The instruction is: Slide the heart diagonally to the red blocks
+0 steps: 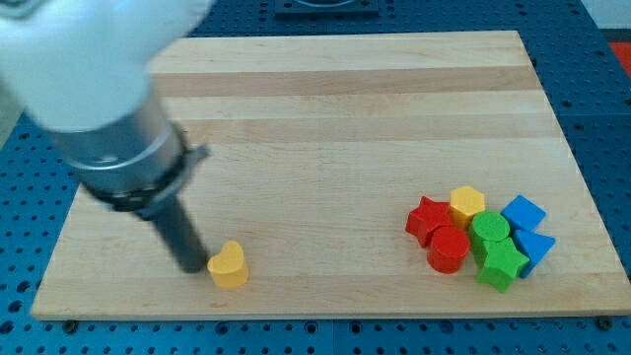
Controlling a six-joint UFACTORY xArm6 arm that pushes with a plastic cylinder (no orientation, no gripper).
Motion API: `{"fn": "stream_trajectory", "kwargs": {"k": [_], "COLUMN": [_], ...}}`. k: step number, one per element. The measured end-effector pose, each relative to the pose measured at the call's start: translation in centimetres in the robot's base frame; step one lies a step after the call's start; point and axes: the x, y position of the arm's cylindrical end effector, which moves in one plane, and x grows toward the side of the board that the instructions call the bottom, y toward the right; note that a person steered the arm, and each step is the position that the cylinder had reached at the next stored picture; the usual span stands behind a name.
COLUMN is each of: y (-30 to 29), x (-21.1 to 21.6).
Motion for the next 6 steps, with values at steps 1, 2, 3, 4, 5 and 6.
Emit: {"fn": "stream_trajectory", "kwargs": {"k": [1, 2, 3, 4, 5, 6], "y": [8.2, 7.2, 2.6, 2.1, 6.9, 14.2], "x": [0.0, -0.2, -0.4, 0.9, 2.6, 2.7]}}
